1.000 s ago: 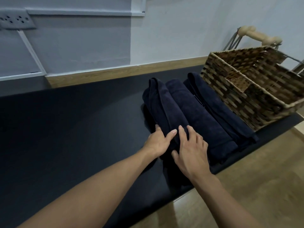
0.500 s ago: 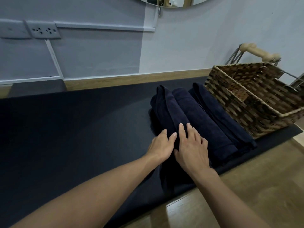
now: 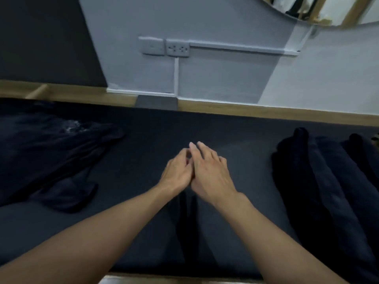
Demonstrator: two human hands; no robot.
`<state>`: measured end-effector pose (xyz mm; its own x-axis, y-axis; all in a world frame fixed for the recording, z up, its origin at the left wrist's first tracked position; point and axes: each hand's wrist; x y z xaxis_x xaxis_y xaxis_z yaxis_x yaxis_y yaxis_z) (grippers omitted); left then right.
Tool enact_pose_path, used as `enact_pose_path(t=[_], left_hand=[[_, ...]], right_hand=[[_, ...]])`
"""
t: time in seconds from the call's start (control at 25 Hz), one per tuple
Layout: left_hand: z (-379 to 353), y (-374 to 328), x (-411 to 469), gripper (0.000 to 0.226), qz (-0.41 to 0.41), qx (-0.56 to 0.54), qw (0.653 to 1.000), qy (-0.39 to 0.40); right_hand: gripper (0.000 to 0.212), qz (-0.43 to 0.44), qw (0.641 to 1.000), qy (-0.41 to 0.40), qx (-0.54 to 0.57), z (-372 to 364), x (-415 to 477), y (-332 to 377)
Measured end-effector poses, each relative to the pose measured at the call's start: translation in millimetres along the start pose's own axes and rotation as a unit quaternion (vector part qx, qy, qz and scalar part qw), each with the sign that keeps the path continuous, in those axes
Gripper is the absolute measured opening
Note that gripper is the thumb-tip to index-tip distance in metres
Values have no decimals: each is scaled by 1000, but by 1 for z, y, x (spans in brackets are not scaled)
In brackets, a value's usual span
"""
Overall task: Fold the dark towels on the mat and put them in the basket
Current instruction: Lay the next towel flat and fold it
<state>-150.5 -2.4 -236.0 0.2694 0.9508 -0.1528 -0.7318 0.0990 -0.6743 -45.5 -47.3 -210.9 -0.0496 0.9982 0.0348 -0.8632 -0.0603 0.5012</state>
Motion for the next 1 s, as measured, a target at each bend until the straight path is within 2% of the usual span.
enact_pose_path(t=[0.2, 0.24, 0.32, 0.44, 0.56, 0.64, 0.72, 0.8, 0.88, 0.96, 1.0], left_hand=[[110, 125, -20, 48, 144, 81, 976, -140], [128, 151, -28, 46, 172, 109, 969, -138], [150, 194, -41, 42, 205, 205, 954, -75], [159, 243, -57, 56, 213, 327, 920, 26], [149, 258, -61, 69, 171, 401, 899, 27], [145, 260, -58, 62, 146, 436, 888, 7], [150, 262, -54, 45, 144, 417, 897, 23], [155, 259, -54, 25, 135, 377, 916, 27], [162, 245, -56, 17, 86, 328, 939, -61], [175, 220, -54, 16, 34, 262, 947, -183], [186, 201, -52, 18, 20, 237, 945, -227]], right_hand=[[69, 113, 987, 106, 40, -61, 65, 104], [65, 129, 981, 133, 47, -77, 78, 123], [57, 132, 969, 197, 72, -108, 99, 148], [51, 81, 946, 303, 82, -162, 120, 169], [51, 86, 950, 299, 34, -201, 118, 180], [45, 104, 953, 283, 36, -212, 108, 180], [37, 110, 952, 280, 60, -211, 103, 176], [26, 76, 949, 263, 155, -200, 101, 175], [15, -14, 921, 229, 315, -176, 105, 181], [18, -105, 842, 198, 490, -142, 115, 192], [21, -124, 800, 184, 558, -119, 121, 197]])
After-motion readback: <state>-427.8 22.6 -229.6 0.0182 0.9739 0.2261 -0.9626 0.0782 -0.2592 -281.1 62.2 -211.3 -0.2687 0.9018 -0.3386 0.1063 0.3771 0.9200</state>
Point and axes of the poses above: each hand's wrist, its own x-axis towards the middle knuckle, its own z-axis out of the back of the hand, y = z × x, and after that the axes turned 15 degrees about x, right-handed
